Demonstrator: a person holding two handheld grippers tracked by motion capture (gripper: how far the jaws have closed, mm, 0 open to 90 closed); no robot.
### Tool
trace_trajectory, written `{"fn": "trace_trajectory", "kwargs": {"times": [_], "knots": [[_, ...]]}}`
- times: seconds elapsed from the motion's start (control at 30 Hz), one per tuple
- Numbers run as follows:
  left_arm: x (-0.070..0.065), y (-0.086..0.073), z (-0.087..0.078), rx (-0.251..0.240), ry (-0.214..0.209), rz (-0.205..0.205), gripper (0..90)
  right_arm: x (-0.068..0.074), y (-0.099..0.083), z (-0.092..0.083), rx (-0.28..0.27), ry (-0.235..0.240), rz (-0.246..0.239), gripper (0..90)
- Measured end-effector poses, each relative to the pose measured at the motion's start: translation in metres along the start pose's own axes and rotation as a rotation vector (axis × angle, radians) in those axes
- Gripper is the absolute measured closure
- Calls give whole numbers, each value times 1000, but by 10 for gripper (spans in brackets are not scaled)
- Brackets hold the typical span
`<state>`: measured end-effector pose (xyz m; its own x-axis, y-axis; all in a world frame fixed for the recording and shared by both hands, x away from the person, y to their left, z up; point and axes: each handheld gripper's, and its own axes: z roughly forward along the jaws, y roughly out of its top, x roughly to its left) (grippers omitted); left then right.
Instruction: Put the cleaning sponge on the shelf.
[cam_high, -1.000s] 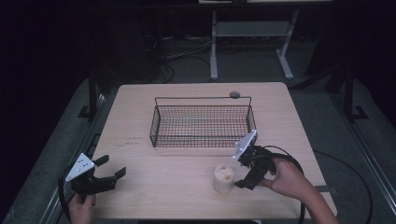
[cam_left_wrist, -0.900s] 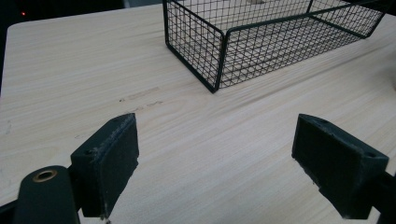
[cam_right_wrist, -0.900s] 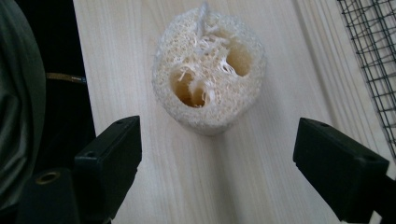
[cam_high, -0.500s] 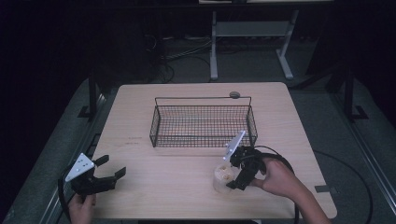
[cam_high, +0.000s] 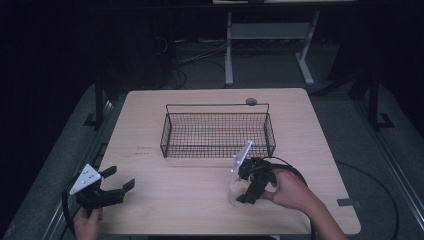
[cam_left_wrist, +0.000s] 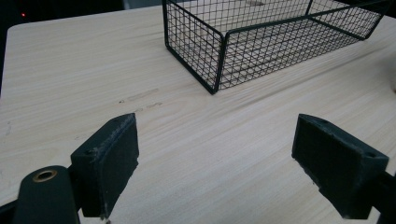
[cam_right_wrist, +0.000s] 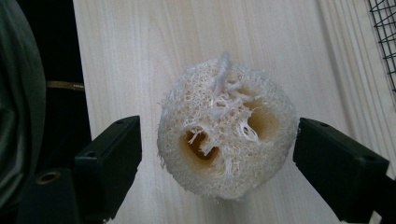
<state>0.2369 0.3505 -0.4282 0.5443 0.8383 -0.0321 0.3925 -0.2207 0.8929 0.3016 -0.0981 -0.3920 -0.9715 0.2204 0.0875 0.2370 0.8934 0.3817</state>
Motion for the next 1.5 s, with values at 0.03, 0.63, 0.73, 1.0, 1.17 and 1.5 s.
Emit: {"fn": "trace_trajectory", "kwargs": {"times": [0.03, 0.63, 0.73, 1.0, 1.17, 1.5], "knots": [[0, 0, 0, -1, 0, -1, 139, 0, 1, 1, 2, -2, 1, 150], [1, 0, -1, -6, 1, -1, 140, -3, 5, 5, 11, 23, 6, 272], [1, 0, -2, -6, 4, -2, 140, -3, 4, 3, 5, 28, 12, 273], [1, 0, -1, -6, 2, 0, 139, -7, 3, -4, -11, 33, 26, 274], [1, 0, -2, -7, 6, -4, 140, -10, 6, -14, -20, 16, 21, 275], [2, 0, -2, -9, 5, -7, 139, -20, 14, -33, -19, 3, 20, 275]]}}
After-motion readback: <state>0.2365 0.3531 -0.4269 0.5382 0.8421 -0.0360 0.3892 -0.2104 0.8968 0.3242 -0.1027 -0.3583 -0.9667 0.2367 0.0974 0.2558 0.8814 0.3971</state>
